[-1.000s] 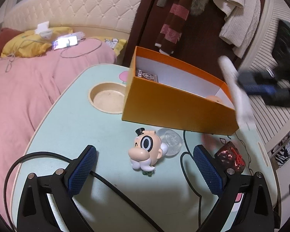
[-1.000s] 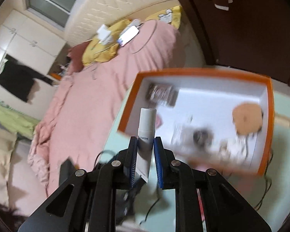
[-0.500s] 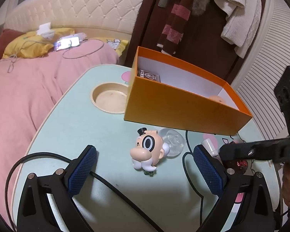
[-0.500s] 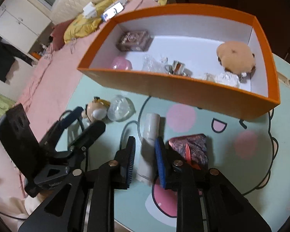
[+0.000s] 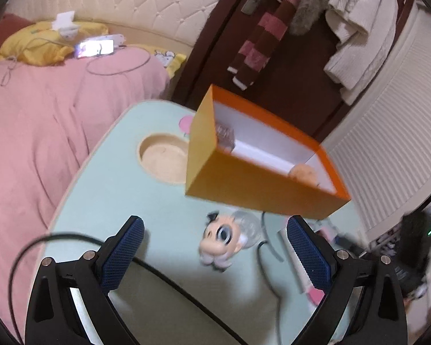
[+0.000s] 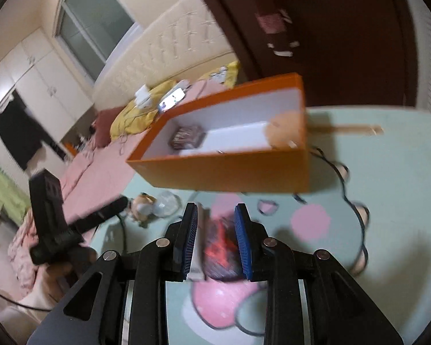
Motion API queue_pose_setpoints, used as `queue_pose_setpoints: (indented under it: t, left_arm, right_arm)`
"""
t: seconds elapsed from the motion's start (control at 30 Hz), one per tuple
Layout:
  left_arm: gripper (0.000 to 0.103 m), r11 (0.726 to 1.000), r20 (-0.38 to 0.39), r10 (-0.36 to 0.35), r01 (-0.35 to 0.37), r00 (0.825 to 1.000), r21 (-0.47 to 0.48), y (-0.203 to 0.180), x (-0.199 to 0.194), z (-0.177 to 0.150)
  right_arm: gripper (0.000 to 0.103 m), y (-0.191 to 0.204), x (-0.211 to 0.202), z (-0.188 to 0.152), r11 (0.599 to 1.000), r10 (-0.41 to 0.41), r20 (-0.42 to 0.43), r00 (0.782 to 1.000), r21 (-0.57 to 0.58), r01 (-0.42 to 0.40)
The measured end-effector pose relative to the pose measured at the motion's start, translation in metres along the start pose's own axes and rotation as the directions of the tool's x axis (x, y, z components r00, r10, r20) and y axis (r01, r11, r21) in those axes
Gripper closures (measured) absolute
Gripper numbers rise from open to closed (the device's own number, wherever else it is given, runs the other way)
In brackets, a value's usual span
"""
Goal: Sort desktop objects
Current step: 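Move bubble-wrap bag to table with left tool while right tool nudges dark block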
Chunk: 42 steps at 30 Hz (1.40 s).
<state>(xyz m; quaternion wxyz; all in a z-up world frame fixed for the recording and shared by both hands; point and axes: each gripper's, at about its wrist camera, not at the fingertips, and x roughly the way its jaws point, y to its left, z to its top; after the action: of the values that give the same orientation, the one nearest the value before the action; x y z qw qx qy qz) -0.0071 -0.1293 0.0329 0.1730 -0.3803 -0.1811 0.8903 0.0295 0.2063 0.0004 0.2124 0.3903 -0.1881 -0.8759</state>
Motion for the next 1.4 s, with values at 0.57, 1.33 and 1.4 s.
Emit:
queue_pose_setpoints:
  t: [0.57, 1.33, 1.4]
  left_arm:
    - [0.063, 0.93, -0.424, 0.164, 0.004, 0.89, 0.369, -0.094, 0.096, 0.074]
    - [0.077, 0.964, -0.496, -0.074, 0.19, 0.865, 0.188, -0.111, 0.073, 0.086]
    - [0.077, 0.957, -0.481, -0.091, 0.21, 0.872, 0.199, -0.112, 0.052, 0.073]
  right_arm:
    - [0.074, -0.026, 0.002, -0.019, 0.992, 0.087, 0.029, 0.996, 0.091, -0.09]
    - [0.068, -0.038, -0.002, -0.02, 0.984, 0.105, 0.022, 0.994, 0.142, -0.107]
    - [0.068, -0.039, -0.002, -0.02, 0.984, 0.104, 0.019, 0.994, 0.143, -0.106]
